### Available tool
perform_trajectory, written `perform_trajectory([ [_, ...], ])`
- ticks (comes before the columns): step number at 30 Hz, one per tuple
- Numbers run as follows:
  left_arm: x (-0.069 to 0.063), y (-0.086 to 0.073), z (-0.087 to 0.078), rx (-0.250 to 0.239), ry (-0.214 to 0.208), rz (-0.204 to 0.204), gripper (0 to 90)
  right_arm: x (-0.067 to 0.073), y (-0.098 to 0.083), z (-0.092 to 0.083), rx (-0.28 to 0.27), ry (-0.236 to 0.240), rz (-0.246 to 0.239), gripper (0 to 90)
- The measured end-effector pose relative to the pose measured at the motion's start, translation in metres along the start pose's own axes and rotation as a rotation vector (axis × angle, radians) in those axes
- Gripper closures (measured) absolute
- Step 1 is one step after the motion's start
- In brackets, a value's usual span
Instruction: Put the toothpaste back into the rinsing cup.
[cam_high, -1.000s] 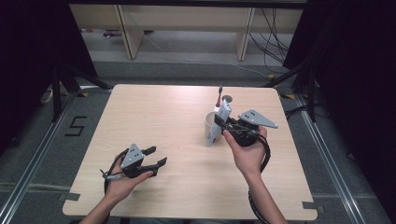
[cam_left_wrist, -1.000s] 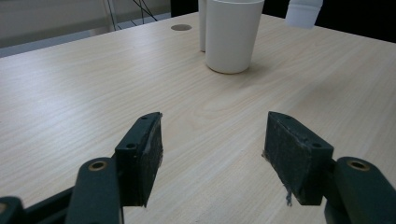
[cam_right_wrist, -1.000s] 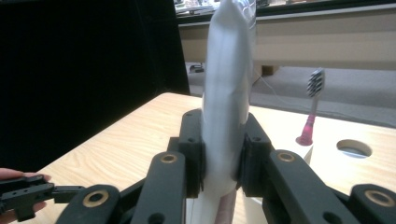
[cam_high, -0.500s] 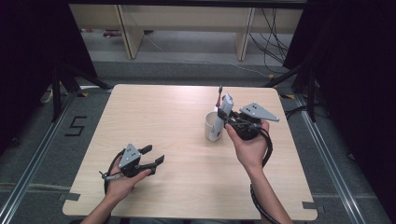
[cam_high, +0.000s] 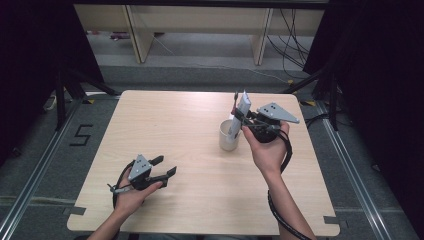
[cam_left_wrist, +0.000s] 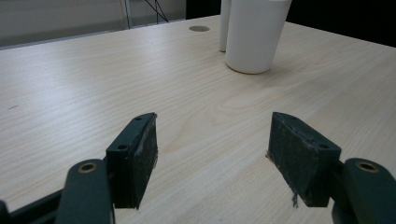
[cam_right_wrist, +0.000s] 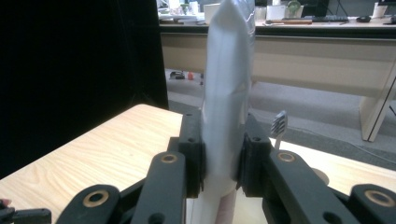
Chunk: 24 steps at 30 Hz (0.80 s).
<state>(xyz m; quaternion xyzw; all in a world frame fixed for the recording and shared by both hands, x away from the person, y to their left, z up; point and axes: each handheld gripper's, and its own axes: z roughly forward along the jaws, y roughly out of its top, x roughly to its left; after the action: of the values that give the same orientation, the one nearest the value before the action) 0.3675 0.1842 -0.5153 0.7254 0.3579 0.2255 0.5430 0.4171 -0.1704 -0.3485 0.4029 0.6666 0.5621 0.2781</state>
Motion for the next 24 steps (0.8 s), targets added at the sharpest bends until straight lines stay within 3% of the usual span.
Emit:
perform_trajectory([
  [5,0.0,-0.001,0.002,-0.014,-0.005,0.003,32.6,-0.003,0.006,0.002,-0.011,-0.013,-0.023,75.5],
  [12,0.0,-0.002,0.003,-0.011,0.0,0.008,32.5,-0.008,0.01,0.005,-0.018,-0.034,-0.014,75.5],
  [13,0.0,-0.002,0.003,-0.014,-0.002,0.008,32.5,-0.01,0.011,0.005,-0.018,-0.038,-0.034,75.5],
  [17,0.0,-0.002,0.004,-0.012,0.001,0.007,32.5,-0.011,0.012,0.008,-0.018,-0.045,-0.02,75.5],
  [19,0.0,-0.003,0.005,-0.022,-0.006,0.004,32.5,-0.013,0.014,0.01,-0.031,-0.055,-0.049,75.5],
  [24,0.0,-0.003,0.005,-0.026,-0.005,0.005,32.5,-0.013,0.015,0.013,-0.016,-0.052,-0.049,75.5],
])
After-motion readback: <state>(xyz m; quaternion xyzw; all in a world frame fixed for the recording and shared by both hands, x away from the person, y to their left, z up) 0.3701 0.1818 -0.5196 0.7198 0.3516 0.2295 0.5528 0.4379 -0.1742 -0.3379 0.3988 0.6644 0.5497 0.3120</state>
